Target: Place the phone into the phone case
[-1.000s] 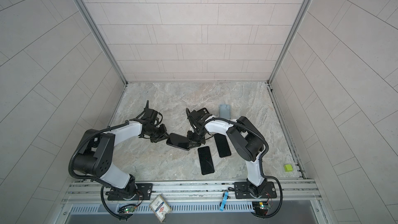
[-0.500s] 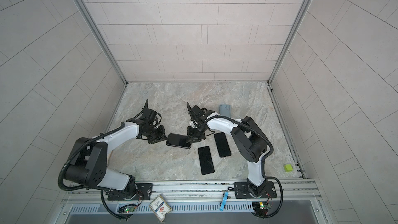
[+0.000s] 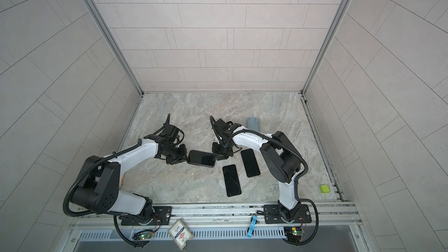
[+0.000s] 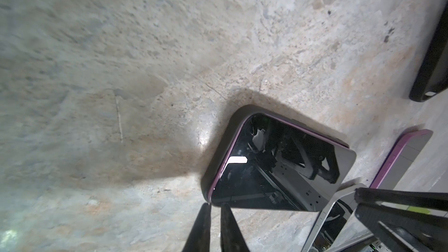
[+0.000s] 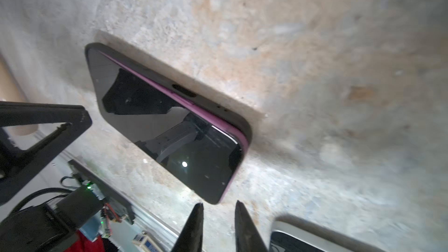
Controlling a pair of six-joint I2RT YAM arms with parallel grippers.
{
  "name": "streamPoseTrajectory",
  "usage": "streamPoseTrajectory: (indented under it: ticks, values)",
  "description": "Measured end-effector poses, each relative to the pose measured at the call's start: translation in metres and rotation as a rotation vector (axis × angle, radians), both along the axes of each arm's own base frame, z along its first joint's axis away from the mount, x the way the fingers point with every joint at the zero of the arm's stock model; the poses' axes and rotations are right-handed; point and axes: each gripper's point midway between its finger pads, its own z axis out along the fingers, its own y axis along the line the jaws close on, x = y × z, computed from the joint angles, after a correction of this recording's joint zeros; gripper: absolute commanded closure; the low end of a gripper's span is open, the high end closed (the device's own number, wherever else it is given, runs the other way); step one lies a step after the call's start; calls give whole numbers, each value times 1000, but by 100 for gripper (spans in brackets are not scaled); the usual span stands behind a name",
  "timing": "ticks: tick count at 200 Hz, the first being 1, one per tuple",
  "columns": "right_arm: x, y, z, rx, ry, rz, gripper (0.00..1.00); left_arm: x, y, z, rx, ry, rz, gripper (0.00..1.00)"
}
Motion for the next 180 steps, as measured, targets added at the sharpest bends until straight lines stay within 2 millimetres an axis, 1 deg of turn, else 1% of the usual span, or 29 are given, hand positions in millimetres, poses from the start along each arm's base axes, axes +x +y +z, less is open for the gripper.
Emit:
streamPoseTrajectory:
  ticks: [27, 43, 60, 105, 136, 152, 166, 173, 180]
  values:
    - [4, -8, 9, -31, -48, 4, 72, -1, 2, -11, 22, 25, -1, 83]
    - [5, -8, 17, -21, -72, 8, 72, -1, 4, -16, 37, 38, 0, 84]
    - [6, -7, 22, -11, -86, 13, 72, 0, 4, -17, 42, 37, -1, 84]
    - [2, -4, 20, -5, -92, 39, 72, 3, 7, -17, 75, 19, -6, 86]
    - [-1, -4, 18, -25, -106, 61, 72, 4, 9, -15, 87, 1, -1, 85]
    - [-2, -6, 17, -46, -114, 62, 72, 5, 11, -9, 89, -26, 11, 76]
    - [-1, -7, 16, -59, -119, 56, 72, 9, 12, 3, 86, -72, 22, 67]
    - [-1, -7, 16, -63, -121, 52, 72, 11, 11, 9, 78, -95, 29, 61]
    - [-1, -7, 15, -64, -120, 47, 72, 13, 11, 15, 72, -117, 35, 53]
